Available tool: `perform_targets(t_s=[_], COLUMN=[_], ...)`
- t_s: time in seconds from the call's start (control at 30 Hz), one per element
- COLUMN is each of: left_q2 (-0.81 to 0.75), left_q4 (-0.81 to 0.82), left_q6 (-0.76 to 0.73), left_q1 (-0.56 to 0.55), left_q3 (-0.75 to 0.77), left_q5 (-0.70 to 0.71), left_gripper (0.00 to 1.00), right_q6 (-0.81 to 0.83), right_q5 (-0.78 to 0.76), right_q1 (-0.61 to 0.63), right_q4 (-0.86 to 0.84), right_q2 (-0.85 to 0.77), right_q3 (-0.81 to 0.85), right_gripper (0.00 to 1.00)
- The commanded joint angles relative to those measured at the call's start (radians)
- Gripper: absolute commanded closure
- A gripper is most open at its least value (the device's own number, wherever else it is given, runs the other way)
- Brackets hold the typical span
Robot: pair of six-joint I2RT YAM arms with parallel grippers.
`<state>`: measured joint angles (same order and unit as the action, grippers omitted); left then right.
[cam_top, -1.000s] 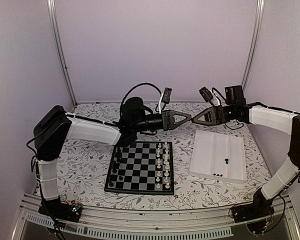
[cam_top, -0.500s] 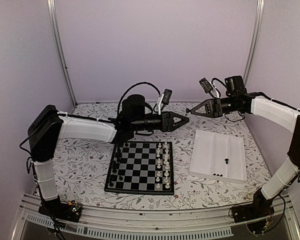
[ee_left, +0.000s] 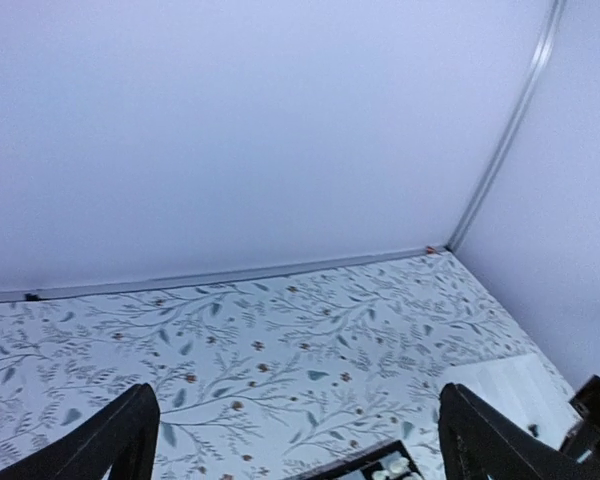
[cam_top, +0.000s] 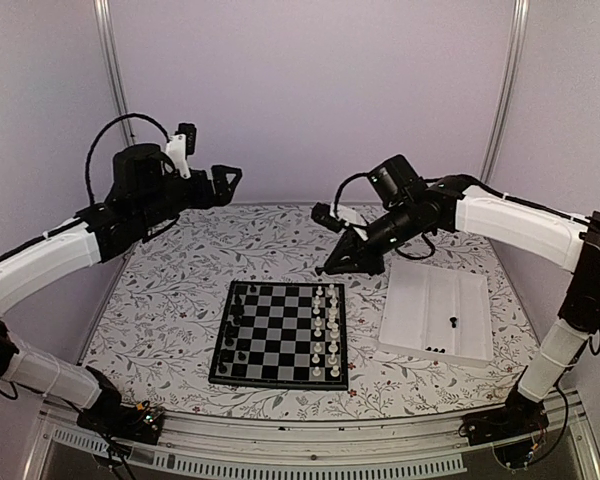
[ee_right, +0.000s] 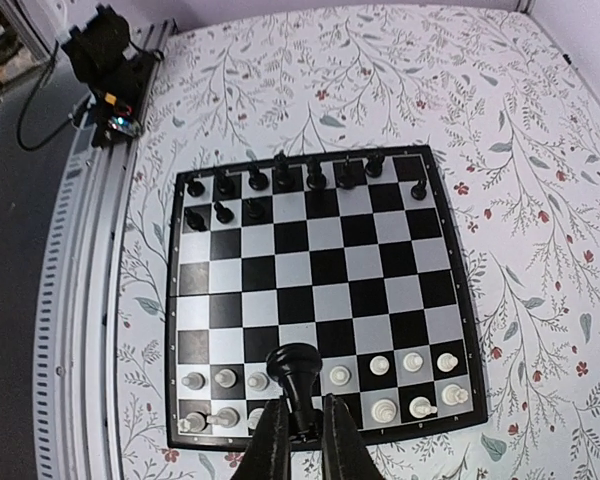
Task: Set up the chess pieces on the board
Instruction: Place the chess piece on the chessboard.
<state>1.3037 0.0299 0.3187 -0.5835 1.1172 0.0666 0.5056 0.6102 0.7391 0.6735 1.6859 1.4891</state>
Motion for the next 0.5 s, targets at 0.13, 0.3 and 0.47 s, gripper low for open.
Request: perform_targets(t_s=[0.13,0.3,0.47], left_q2=[-0.213,-0.183,-0.166], left_q4=[0.085,0.036,0.0], left_q6=[-0.136,-0.195,-0.2], left_q1=[0.088,0.099,0.105], left_q3=[-0.262,-0.223,-0.198], left_q5=[0.167,0.105,0.069], left_gripper=[0.01,0.08,0.12], right_q6=[0.138,0.161,0.166], right_q5=[-0.327,-0.438,-0.491], right_q1=[0.165,0.239,0.279], right_q4=[0.151,0.21,0.243], right_q2=[0.245,0.391,0.496], right_q3=[0.187,0.309,0.371], right_gripper=[0.96,0.96,0.95])
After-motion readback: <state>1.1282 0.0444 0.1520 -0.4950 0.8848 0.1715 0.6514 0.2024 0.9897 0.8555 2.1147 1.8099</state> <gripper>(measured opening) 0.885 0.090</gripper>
